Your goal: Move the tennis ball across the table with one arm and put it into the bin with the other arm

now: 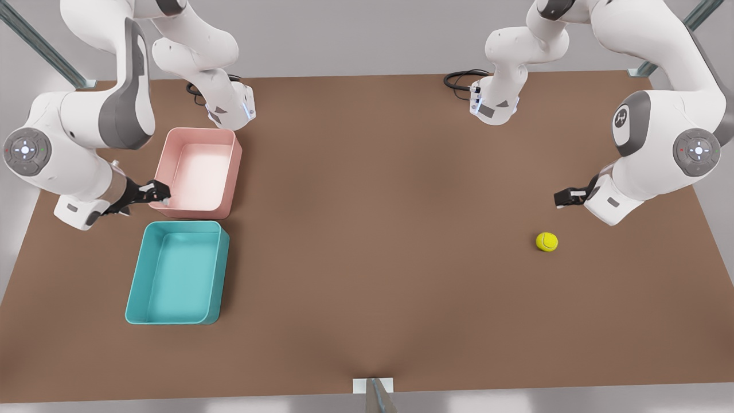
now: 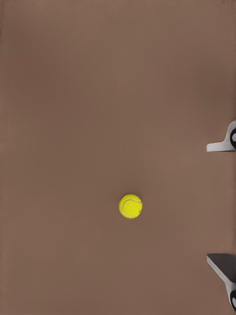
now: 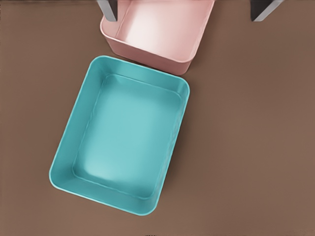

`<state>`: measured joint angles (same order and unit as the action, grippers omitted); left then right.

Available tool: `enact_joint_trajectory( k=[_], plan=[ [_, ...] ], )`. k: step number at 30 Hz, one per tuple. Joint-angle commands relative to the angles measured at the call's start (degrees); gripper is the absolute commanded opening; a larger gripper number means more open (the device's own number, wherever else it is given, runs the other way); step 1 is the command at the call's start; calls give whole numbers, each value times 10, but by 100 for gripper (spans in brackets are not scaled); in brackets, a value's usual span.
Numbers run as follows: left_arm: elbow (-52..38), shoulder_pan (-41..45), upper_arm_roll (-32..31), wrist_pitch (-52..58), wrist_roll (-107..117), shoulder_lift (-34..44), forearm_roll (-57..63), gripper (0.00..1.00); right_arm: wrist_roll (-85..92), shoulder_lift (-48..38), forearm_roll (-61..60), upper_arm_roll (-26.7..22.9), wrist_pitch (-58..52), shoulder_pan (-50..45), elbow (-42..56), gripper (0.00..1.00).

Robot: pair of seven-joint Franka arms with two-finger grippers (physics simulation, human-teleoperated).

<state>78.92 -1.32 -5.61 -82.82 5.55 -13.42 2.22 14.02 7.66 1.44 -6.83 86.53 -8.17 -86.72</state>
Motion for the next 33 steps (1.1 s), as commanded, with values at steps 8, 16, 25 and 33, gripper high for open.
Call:
enact_joint_trajectory(
  k=[8, 16, 25, 33],
  plan=[
    [11, -12, 82, -153, -576, -123, 4, 21, -149, 43, -21, -2, 36, -9, 2, 100],
    [129, -105, 78, -351, -1218, -197, -15, 21, -147, 78, 30, 1, 55, -22, 47, 100],
    [231, -91, 79, -443, -1216, -187, 32, 21, -149, 81, 27, -4, 53, -11, 53, 100],
    [287, -95, 81, -517, -1185, -190, 62, 21, -148, 82, 27, -4, 51, -9, 51, 100]
  ],
)
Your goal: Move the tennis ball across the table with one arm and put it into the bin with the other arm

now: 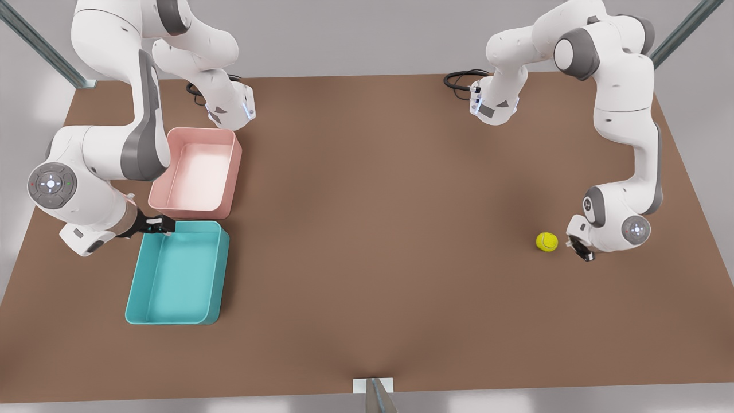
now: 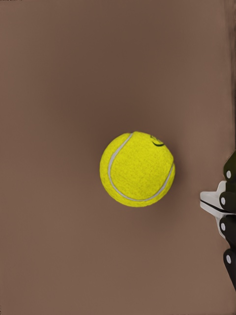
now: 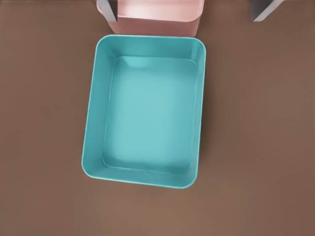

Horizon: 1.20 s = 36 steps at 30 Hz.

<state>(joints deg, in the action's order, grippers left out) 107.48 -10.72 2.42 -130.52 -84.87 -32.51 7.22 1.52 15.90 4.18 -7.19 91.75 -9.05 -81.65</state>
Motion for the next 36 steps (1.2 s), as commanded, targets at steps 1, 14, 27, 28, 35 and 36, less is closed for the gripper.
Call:
enact_joint_trajectory(
  k=[1, 14, 27, 28, 35, 36],
  plan=[
    [6, -1, 0, -40, -274, 1, 12, 21, -22, 0, 0, 0, 0, 0, 0, 100],
    [32, 1, 14, -40, -283, 14, -11, 21, -22, 5, 0, 0, -1, 4, 1, 100],
    [37, 11, 14, -83, -181, 6, -12, 21, -10, -22, -3, 0, -26, 11, 1, 100],
    [37, 11, 14, -92, -181, -1, -12, 21, -10, -23, -3, 0, -27, 11, 1, 100],
    [48, 49, 14, -87, -35, 0, -12, 21, 6, -21, -3, -1, -28, 15, 0, 100],
    [52, 67, 10, -87, 44, 0, -12, 21, 6, -21, -3, -1, -28, 15, 0, 100]
  ],
)
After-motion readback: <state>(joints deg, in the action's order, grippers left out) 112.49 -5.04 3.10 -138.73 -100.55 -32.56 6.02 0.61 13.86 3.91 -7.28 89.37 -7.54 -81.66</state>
